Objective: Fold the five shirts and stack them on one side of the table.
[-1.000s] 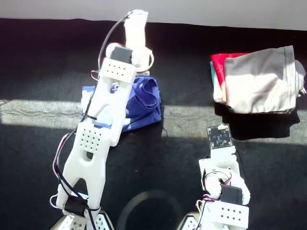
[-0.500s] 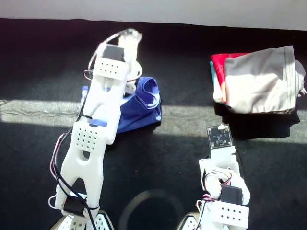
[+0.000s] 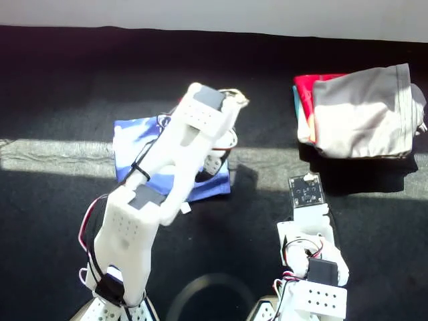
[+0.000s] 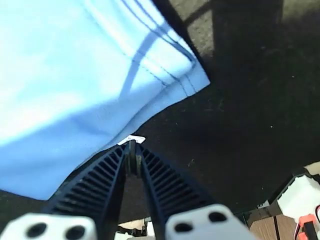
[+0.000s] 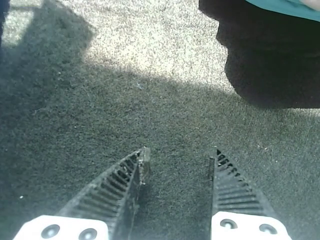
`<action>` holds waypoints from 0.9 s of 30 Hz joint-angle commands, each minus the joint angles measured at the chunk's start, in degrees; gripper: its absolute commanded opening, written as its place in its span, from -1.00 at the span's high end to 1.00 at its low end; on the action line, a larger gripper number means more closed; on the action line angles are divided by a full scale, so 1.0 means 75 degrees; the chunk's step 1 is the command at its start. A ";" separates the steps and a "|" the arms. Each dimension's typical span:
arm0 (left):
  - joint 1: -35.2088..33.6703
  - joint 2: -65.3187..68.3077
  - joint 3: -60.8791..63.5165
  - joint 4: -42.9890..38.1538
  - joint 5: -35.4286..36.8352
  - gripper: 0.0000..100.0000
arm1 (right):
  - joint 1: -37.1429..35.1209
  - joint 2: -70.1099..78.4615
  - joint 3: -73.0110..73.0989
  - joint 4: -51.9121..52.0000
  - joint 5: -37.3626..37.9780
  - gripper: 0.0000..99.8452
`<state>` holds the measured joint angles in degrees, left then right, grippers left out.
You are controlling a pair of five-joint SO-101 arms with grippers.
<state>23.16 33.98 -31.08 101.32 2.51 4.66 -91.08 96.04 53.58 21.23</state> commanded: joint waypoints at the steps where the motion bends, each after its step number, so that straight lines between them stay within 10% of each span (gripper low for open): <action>1: 0.0029 -0.0967 -0.0217 -0.0082 -0.0059 0.98 | 0.0041 -0.0076 0.0686 0.0029 0.0023 0.62; 13: -0.1307 0.1061 -0.0862 -0.2075 -0.0023 0.98 | 0.0041 -0.0076 0.0686 0.0029 0.0023 0.62; 27: -0.0779 0.2725 -0.3909 -0.2884 -0.0035 0.98 | 0.0041 -0.0076 0.0686 0.0029 0.0023 0.62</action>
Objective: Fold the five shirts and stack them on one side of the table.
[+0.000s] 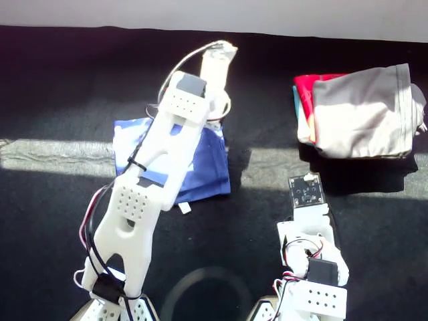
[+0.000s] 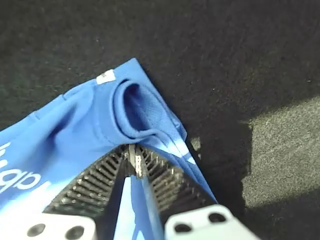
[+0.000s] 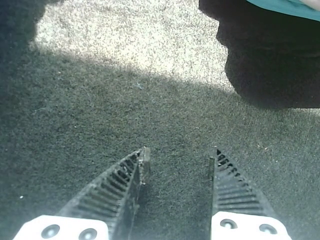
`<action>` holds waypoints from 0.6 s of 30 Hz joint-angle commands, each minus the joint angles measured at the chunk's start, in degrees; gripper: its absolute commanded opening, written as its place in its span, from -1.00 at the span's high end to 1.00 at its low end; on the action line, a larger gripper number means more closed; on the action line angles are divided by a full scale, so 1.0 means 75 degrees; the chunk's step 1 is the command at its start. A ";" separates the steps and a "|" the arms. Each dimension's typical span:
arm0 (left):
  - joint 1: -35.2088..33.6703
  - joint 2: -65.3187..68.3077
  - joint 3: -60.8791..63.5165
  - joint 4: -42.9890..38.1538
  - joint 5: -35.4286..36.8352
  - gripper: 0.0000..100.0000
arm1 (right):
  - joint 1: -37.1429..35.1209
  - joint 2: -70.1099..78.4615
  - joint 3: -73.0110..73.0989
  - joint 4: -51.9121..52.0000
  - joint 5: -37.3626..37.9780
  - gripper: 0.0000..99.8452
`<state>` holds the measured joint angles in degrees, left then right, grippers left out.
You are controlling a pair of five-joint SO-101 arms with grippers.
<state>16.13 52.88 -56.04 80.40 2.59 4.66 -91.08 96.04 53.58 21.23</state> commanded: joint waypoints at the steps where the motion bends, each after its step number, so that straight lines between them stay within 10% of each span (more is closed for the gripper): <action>1: 0.0158 0.0381 -0.0779 -0.0105 -0.0035 0.98 | 0.0041 -0.0076 0.0686 0.0029 0.0023 0.62; 18: -0.0440 0.0205 -0.4941 0.2907 -0.0035 0.82 | -0.0522 0.0358 -0.1881 0.0498 -0.1289 0.61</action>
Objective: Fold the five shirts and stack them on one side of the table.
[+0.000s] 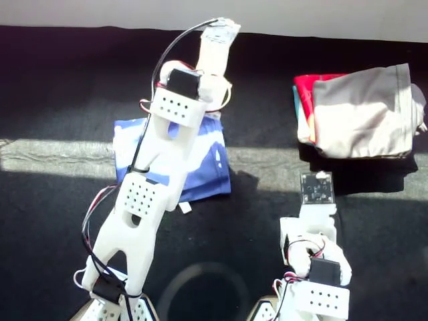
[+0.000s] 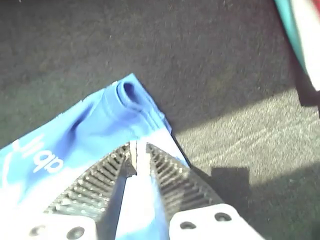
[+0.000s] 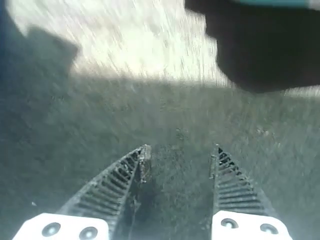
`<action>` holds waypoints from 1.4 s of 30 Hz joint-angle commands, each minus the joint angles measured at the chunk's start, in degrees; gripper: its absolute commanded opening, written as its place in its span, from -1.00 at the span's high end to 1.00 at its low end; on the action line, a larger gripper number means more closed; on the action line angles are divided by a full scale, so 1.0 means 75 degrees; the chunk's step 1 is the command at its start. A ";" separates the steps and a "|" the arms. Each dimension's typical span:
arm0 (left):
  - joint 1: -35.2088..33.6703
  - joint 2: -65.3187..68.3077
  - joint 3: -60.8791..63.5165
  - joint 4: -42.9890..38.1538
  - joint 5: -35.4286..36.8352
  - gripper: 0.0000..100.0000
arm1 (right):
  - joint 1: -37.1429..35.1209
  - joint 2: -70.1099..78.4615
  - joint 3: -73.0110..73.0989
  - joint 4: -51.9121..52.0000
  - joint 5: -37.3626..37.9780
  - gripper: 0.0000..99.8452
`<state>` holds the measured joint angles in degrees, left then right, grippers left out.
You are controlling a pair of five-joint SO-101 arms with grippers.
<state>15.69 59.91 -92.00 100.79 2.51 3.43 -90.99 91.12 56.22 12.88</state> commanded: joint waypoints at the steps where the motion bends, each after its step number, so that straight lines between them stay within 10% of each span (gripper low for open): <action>1: -0.0463 -0.1014 0.0100 0.0188 -0.0023 0.80 | -0.0498 0.0733 -0.1705 0.0158 -0.0188 0.61; 13: -0.2772 -0.3171 0.5163 0.0094 -0.0023 0.79 | -0.2971 0.9383 -0.9512 0.0733 -0.2309 0.60; 27: -0.6429 -0.3182 0.5327 0.0117 -0.0715 0.79 | -0.4777 1.6533 -1.6486 0.1963 -0.5052 0.29; 42: -0.7179 -0.3182 0.5327 0.0117 -0.1090 0.79 | -0.4695 2.0296 -2.0413 0.3065 -0.5451 0.29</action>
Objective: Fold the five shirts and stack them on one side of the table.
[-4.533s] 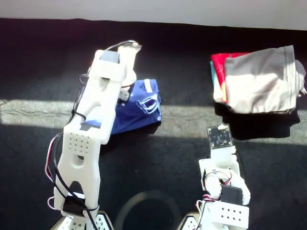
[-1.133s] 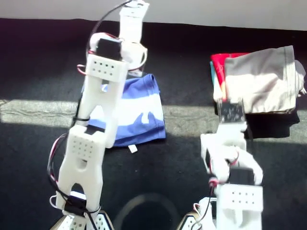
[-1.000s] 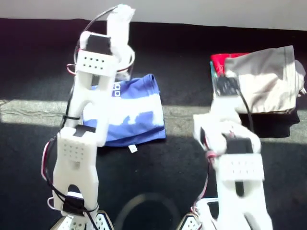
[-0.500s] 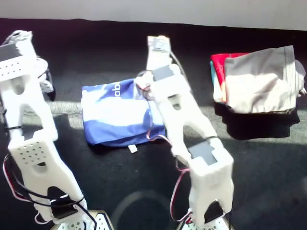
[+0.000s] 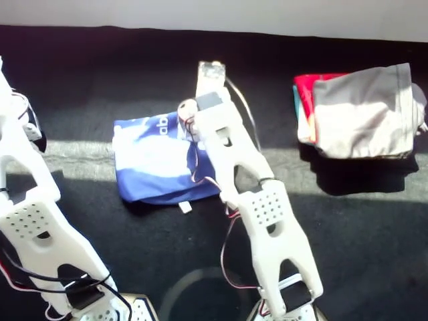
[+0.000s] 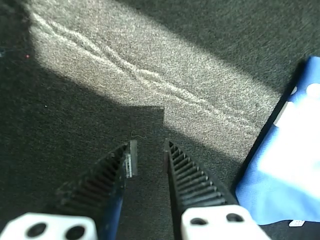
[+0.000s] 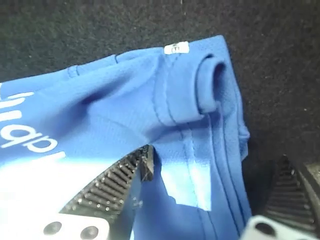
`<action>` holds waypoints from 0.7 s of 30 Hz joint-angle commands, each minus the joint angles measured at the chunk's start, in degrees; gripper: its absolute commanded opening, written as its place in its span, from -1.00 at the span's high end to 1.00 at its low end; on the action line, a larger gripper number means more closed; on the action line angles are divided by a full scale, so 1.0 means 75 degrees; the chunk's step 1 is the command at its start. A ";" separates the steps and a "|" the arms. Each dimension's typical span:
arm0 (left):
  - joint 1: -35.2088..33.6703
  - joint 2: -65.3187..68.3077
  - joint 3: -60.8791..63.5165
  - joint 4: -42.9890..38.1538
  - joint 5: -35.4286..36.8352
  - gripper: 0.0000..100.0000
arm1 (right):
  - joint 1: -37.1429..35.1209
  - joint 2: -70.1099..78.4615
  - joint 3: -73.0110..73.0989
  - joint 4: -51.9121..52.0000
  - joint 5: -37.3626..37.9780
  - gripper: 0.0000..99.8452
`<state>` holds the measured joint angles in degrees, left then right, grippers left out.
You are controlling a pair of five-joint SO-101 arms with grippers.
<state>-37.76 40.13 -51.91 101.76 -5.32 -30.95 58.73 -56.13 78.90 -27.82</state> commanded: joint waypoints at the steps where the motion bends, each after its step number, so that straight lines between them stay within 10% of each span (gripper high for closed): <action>1: -0.0064 -0.0545 -0.0018 -0.0012 -0.0047 0.79 | -0.0135 0.0568 -0.1002 0.0041 -0.0023 0.29; 5: -0.0205 -0.0545 -0.0018 -0.0012 -0.0047 0.79 | -0.0147 0.1448 -0.1963 0.0088 -0.0012 0.42; 9: -0.0381 -0.0545 -0.0018 -0.0012 -0.0035 0.79 | -0.0064 0.1846 -0.2749 0.0275 0.0492 1.00; 21: -0.0498 -0.0545 -0.0018 -0.0012 -0.0035 0.79 | 0.0533 0.1002 -0.6101 0.2385 0.3212 0.99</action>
<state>-41.36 40.13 -51.91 101.76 -5.32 -29.27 72.35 -93.14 94.81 -6.81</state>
